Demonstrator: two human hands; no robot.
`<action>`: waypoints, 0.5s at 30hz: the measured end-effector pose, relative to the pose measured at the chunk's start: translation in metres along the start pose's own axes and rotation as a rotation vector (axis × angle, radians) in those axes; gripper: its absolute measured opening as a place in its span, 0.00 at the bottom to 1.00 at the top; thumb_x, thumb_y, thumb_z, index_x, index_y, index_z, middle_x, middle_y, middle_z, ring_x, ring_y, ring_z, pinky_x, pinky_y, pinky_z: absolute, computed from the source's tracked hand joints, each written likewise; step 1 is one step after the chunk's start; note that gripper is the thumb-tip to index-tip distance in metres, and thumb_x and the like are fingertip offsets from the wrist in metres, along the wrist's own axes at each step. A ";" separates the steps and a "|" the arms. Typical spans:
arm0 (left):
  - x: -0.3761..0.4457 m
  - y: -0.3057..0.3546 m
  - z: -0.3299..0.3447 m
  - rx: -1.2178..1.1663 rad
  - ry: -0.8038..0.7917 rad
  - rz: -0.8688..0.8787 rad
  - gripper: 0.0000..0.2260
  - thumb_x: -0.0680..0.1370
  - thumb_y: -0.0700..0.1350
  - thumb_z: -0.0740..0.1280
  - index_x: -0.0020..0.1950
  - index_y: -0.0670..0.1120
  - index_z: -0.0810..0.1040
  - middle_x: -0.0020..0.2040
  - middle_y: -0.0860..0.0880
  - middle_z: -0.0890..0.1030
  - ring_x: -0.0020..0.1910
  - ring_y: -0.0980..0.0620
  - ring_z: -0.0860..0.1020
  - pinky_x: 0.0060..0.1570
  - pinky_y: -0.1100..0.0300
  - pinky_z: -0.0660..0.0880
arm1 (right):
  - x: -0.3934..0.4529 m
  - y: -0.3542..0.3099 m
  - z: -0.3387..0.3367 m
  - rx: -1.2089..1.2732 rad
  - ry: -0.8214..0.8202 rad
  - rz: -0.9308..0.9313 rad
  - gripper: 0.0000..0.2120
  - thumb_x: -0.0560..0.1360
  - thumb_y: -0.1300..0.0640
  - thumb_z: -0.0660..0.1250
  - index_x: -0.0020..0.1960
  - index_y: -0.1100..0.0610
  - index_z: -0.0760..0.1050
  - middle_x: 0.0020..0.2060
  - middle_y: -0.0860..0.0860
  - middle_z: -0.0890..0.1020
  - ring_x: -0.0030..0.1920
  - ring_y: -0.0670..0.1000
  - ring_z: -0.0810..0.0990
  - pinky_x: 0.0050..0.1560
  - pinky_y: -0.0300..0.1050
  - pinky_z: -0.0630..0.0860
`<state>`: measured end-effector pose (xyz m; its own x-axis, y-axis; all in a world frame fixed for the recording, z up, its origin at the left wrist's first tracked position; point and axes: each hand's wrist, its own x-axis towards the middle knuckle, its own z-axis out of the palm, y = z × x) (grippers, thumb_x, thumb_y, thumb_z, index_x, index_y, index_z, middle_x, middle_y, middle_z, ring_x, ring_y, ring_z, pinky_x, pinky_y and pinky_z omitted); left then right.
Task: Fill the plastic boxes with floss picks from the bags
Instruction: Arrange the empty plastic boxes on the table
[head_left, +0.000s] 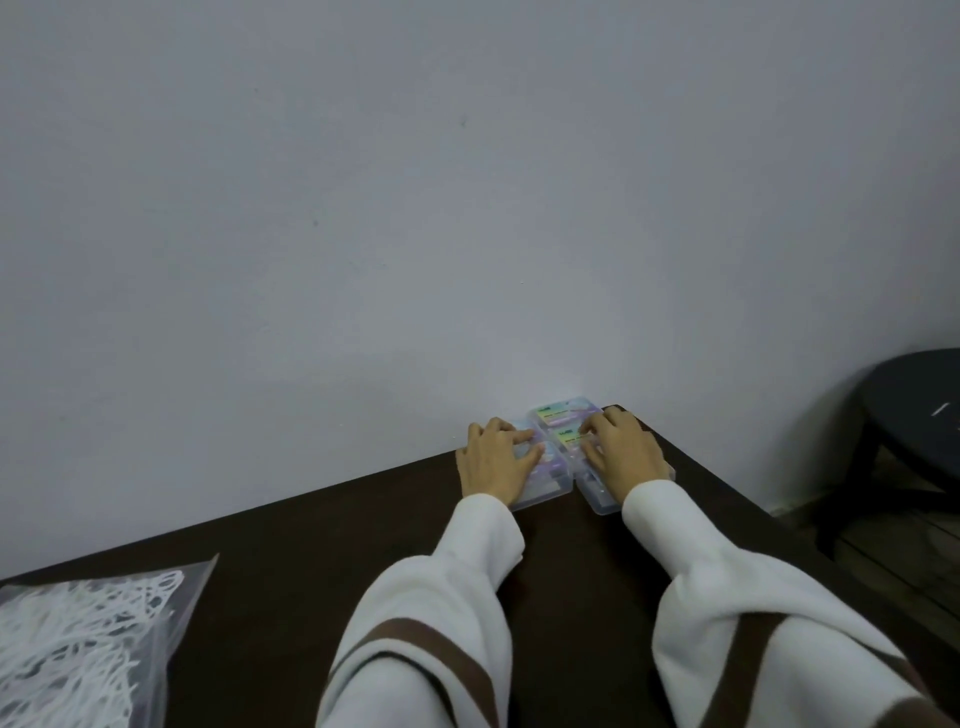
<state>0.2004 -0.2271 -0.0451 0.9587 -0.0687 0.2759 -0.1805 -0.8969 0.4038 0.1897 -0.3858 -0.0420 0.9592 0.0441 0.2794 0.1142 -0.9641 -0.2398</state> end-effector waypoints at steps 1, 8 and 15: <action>0.002 0.000 0.000 0.002 0.000 0.002 0.17 0.79 0.56 0.61 0.66 0.54 0.75 0.64 0.51 0.72 0.62 0.50 0.67 0.57 0.54 0.66 | 0.002 0.000 0.002 0.054 -0.014 0.007 0.16 0.78 0.54 0.62 0.65 0.54 0.66 0.62 0.54 0.69 0.62 0.54 0.69 0.64 0.51 0.67; 0.011 0.001 0.005 -0.022 0.013 -0.010 0.17 0.79 0.56 0.61 0.65 0.53 0.76 0.63 0.51 0.72 0.62 0.50 0.67 0.57 0.56 0.65 | 0.013 0.016 0.004 0.265 -0.092 -0.072 0.11 0.77 0.54 0.62 0.60 0.52 0.72 0.61 0.51 0.73 0.59 0.53 0.74 0.63 0.50 0.71; 0.019 0.000 0.009 -0.077 0.037 -0.025 0.16 0.78 0.55 0.63 0.65 0.53 0.76 0.63 0.51 0.73 0.61 0.51 0.68 0.57 0.57 0.65 | 0.016 0.021 0.005 0.246 -0.106 -0.092 0.12 0.77 0.53 0.62 0.60 0.52 0.70 0.60 0.51 0.73 0.58 0.51 0.74 0.61 0.46 0.72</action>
<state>0.2202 -0.2324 -0.0482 0.9546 -0.0294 0.2964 -0.1745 -0.8616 0.4766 0.2082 -0.4039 -0.0469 0.9620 0.1680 0.2152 0.2491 -0.8629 -0.4398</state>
